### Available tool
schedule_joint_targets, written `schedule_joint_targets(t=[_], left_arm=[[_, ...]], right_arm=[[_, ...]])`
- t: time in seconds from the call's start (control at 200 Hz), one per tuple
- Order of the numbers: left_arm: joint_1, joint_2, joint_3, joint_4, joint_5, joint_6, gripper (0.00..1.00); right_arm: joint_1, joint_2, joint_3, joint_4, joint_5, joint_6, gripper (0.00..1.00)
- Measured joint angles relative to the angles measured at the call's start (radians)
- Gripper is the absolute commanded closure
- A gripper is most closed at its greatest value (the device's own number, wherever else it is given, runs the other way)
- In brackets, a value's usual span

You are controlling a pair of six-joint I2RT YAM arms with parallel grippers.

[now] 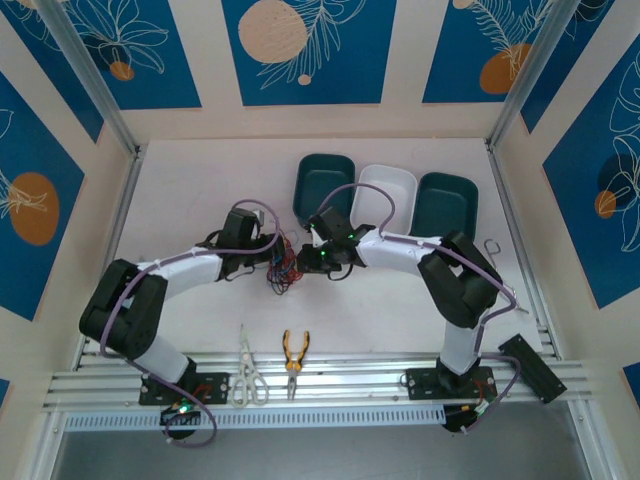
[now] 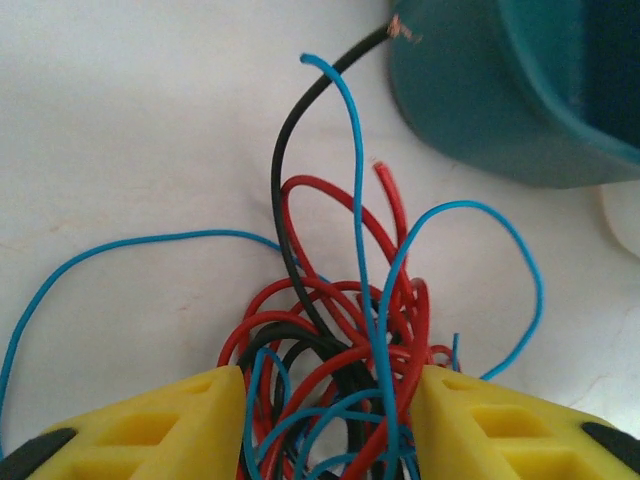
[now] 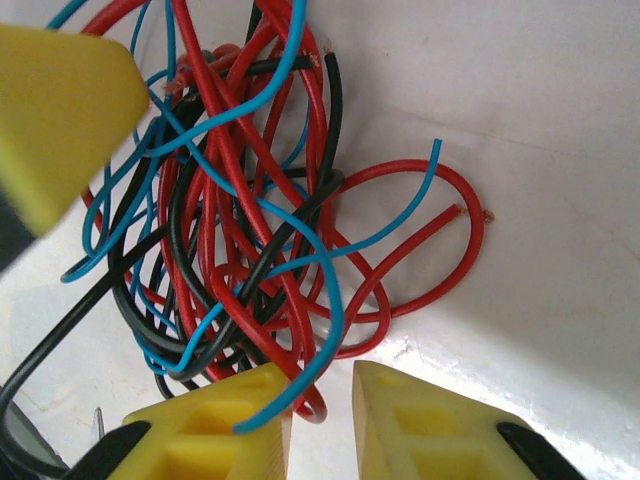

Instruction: Untangle the cables

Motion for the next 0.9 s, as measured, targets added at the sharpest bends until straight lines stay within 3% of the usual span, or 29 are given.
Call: schedule_joint_targets(t=[0.145, 0.335, 0.45, 0.9], left_arm=[[-0.003, 0.029, 0.000, 0.022, 0.000, -0.006, 0.62], [-0.003, 0.045, 0.000, 0.048, -0.003, -0.034, 0.90], [-0.003, 0.043, 0.000, 0.049, -0.019, -0.042, 1.00], [0.014, -0.056, -0.007, -0.047, -0.190, -0.042, 1.00]], right_arm=[[0.004, 0.008, 0.000, 0.008, -0.005, 0.004, 0.88], [0.004, 0.008, 0.000, 0.007, -0.008, 0.003, 0.95], [0.004, 0.003, 0.000, -0.003, 0.000, 0.002, 0.99], [-0.018, -0.180, -0.067, -0.078, 0.090, 0.002, 1.00]])
